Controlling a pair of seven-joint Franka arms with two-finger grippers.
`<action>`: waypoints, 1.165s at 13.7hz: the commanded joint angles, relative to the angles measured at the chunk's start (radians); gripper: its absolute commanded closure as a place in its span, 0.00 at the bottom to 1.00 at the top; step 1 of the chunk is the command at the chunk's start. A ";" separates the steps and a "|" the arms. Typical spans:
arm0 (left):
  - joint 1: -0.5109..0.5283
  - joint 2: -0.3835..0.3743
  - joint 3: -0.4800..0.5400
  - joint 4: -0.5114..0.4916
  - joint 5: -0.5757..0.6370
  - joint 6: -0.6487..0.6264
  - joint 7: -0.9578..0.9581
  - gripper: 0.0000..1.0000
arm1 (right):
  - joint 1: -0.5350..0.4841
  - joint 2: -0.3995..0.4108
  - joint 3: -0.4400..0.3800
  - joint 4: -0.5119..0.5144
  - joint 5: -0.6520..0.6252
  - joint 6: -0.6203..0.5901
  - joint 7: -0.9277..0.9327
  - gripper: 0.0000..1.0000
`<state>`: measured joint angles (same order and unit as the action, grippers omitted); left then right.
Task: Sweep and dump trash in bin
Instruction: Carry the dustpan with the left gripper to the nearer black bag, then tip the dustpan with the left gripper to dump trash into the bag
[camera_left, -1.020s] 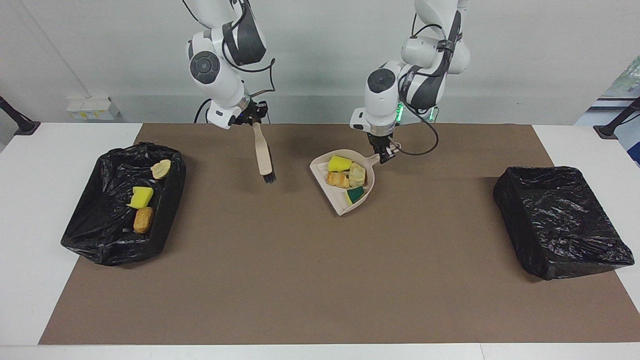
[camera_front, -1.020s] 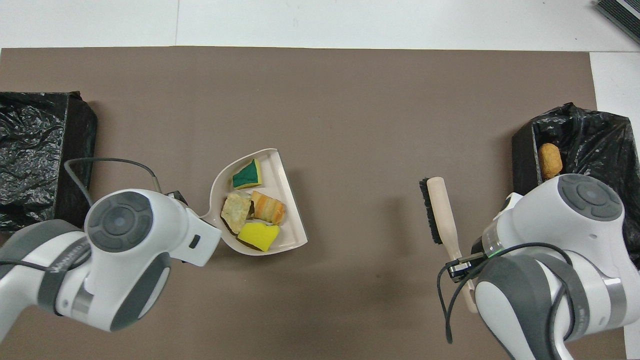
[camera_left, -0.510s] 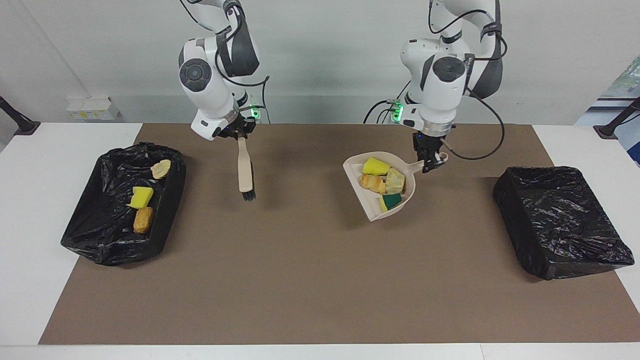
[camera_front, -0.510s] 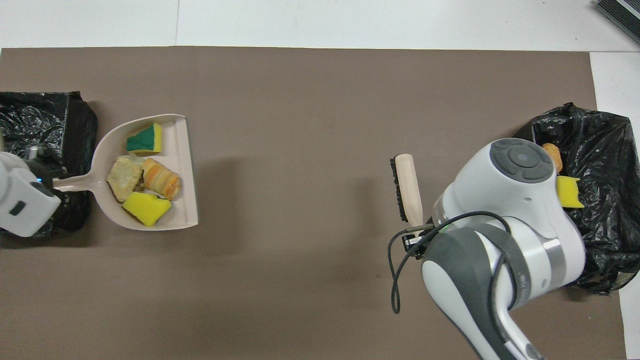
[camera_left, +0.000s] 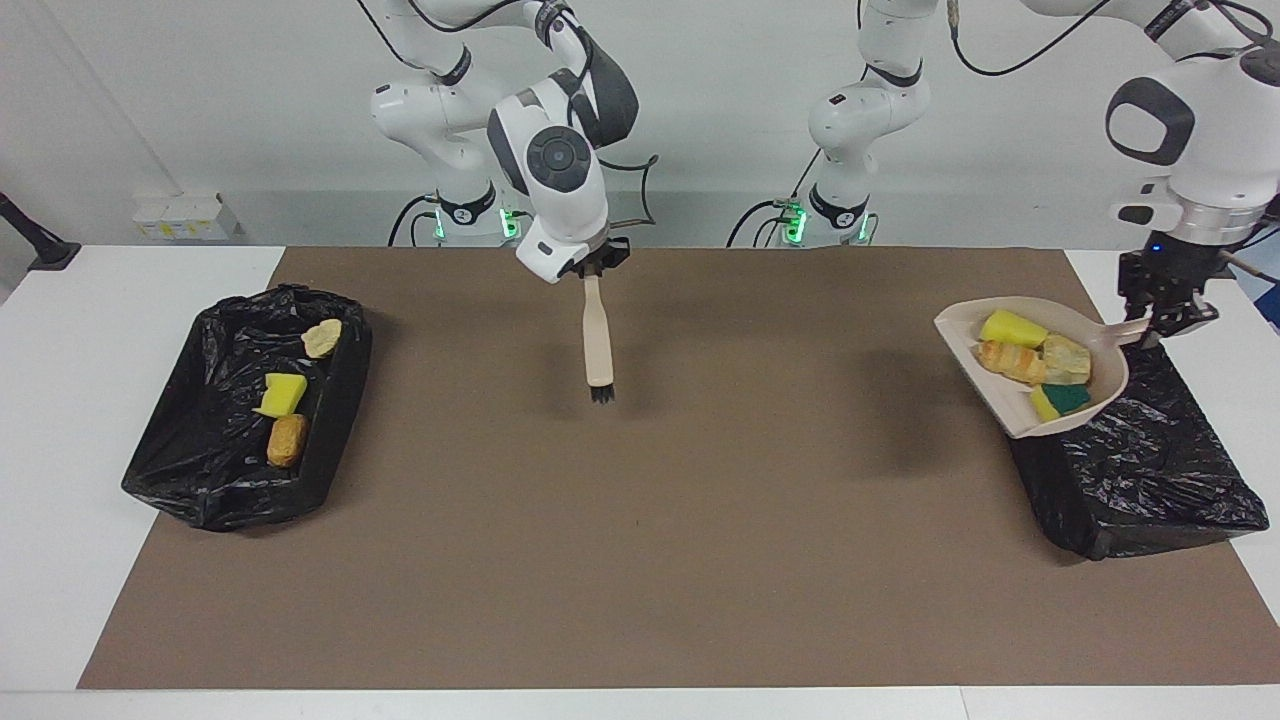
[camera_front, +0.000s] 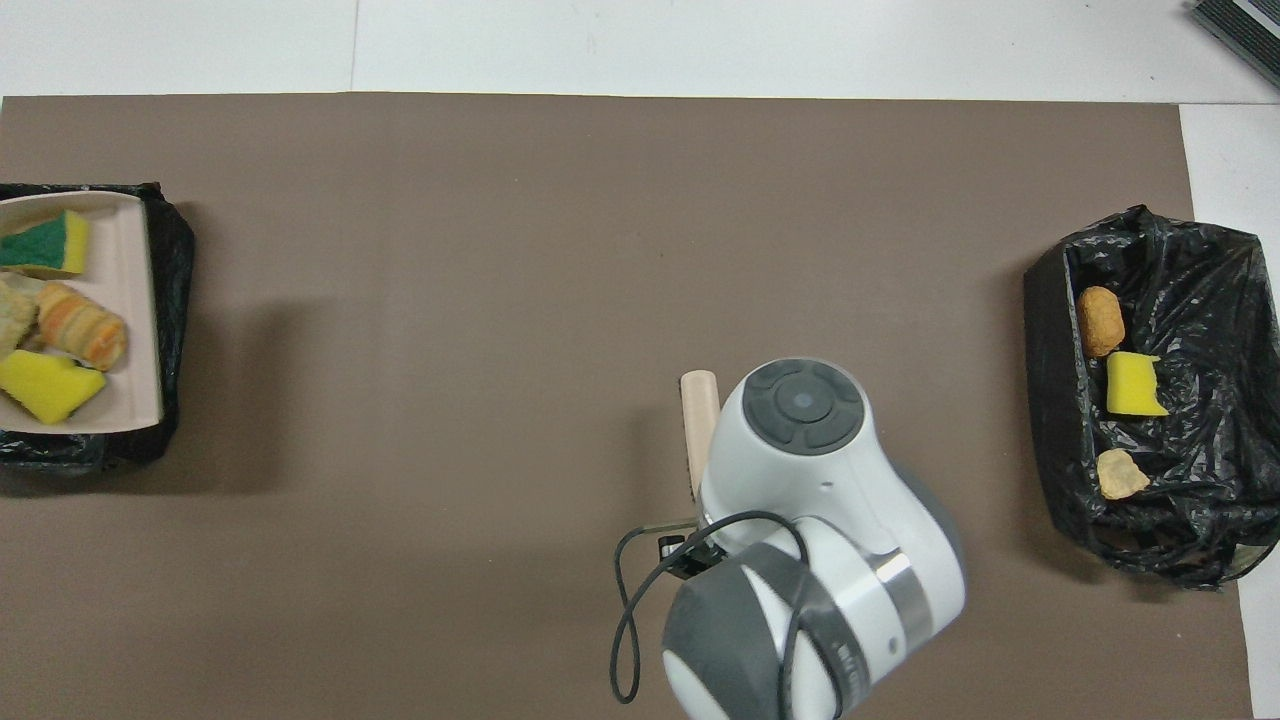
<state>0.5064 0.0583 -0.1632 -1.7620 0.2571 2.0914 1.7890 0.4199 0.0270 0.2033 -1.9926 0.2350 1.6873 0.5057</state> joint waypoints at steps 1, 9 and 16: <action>0.063 0.110 -0.016 0.141 0.080 0.008 0.042 1.00 | 0.094 -0.016 -0.001 -0.064 0.039 0.076 0.100 1.00; 0.003 0.210 -0.019 0.208 0.522 0.032 -0.026 1.00 | 0.270 -0.059 -0.001 -0.308 0.115 0.351 0.180 1.00; -0.081 0.196 -0.016 0.245 0.754 -0.186 -0.154 1.00 | 0.270 -0.050 -0.002 -0.287 0.113 0.341 0.178 0.00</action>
<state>0.4484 0.2524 -0.1909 -1.5599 0.9733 1.9528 1.6584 0.6968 -0.0022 0.2004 -2.2776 0.3303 2.0206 0.6773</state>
